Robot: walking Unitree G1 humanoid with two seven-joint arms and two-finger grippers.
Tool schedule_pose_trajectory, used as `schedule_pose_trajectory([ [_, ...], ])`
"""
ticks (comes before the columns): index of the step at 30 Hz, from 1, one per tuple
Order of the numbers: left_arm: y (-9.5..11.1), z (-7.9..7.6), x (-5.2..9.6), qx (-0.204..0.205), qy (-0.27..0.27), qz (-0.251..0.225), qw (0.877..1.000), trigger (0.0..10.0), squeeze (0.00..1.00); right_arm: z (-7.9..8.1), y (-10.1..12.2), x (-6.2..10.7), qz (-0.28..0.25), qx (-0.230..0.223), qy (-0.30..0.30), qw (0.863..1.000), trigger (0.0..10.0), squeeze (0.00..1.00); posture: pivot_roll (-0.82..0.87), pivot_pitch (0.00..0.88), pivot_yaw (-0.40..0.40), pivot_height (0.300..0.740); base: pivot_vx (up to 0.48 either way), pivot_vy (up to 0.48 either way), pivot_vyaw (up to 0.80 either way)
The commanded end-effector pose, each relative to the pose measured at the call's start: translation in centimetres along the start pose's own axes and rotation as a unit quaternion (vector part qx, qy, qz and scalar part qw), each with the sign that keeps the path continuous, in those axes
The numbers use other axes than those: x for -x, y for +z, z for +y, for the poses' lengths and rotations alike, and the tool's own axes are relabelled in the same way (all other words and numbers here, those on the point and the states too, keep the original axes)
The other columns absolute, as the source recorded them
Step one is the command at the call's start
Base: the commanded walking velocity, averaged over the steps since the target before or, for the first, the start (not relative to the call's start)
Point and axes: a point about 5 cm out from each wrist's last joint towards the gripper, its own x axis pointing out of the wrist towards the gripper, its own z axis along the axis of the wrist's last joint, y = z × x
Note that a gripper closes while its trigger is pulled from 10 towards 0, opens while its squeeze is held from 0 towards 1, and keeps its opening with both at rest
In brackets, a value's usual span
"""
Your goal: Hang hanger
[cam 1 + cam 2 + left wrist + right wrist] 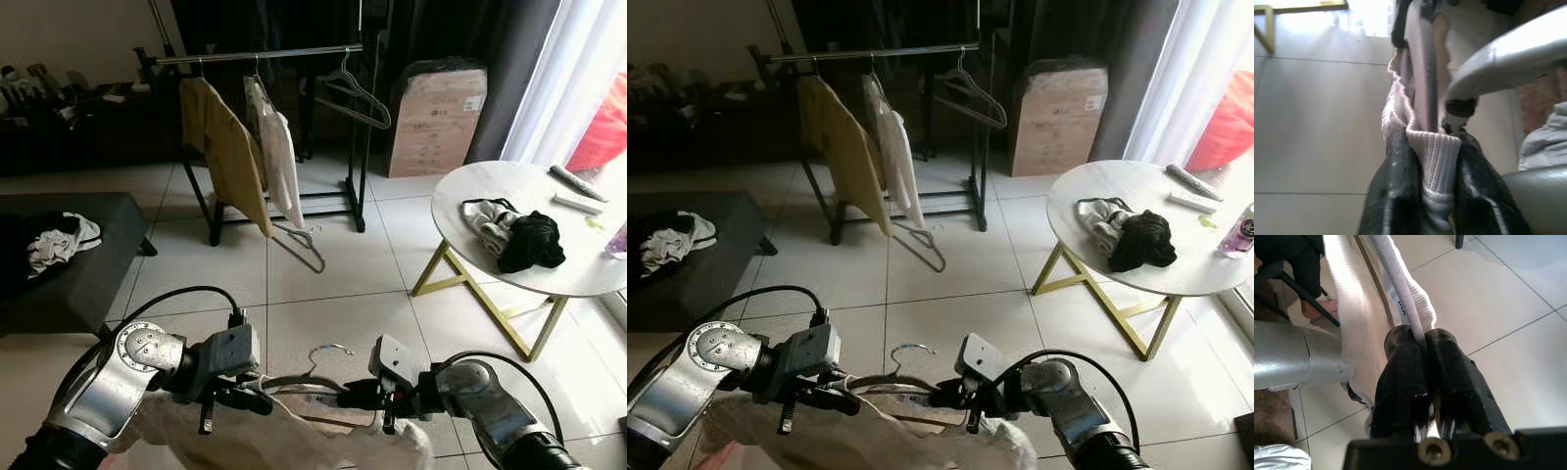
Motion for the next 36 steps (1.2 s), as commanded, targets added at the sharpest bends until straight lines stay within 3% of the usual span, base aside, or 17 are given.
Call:
schedule_pose_trajectory([
  [1,0.9,-0.7,0.2,-0.017,-0.037,-0.018,0.999,10.0,1.0,-0.2,-0.7,0.3,0.012,-0.016,-0.017,1.0,0.0,0.0,-0.06,0.121,0.029,0.74,0.0,0.0,0.0],
  [6,1.4,-0.3,0.5,-0.025,-0.026,-0.02,0.999,10.0,1.0,-0.3,-1.2,0.4,0.039,-0.003,-0.02,0.999,0.0,0.0,-0.06,0.12,0.029,0.74,0.0,0.0,0.0],
  [12,2.5,0.4,0.3,-0.013,0.003,-0.07,0.997,10.0,1.0,-0.5,-1.7,0.5,0.059,0.008,-0.03,0.998,0.0,0.0,-0.06,0.121,0.028,0.74,0.0,0.0,0.0],
  [17,2.7,1.0,0.1,-0.028,0.041,-0.059,0.997,10.0,1.0,-0.4,-2.0,0.4,0.065,0.012,-0.03,0.997,0.0,0.0,-0.06,0.124,0.028,0.74,0.0,0.0,0.0],
  [21,2.6,0.9,0.0,-0.024,0.033,-0.049,0.998,10.0,1.0,-0.4,-1.8,0.3,0.063,0.014,-0.027,0.998,0.0,0.0,-0.06,0.124,0.028,0.74,0.0,0.0,0.0],
  [22,2.4,0.8,0.0,-0.025,0.028,-0.042,0.998,10.0,0.0,-0.3,-1.7,0.2,0.062,0.016,-0.024,0.998,0.0,0.0,-0.06,0.123,0.029,0.74,0.0,0.0,0.0],
  [28,1.8,1.2,0.0,-0.032,0.041,-0.011,0.999,10.0,0.0,-0.2,-1.4,0.1,0.066,0.042,-0.011,0.997,0.0,0.0,-0.06,0.124,0.029,0.74,0.0,0.0,0.0],
  [30,1.2,1.7,0.0,-0.043,0.057,0.018,0.997,10.0,0.0,0.1,-1.6,0.2,0.085,0.069,0.006,0.994,0.0,0.0,-0.06,0.124,0.029,0.74,0.0,0.0,0.0],
  [36,2.1,2.1,-0.9,-0.056,0.062,-0.003,0.996,10.0,0.0,0.8,-1.4,0.3,0.105,0.114,0.053,0.987,0.0,0.0,-0.06,0.125,0.031,0.74,0.0,0.0,0.0],
])
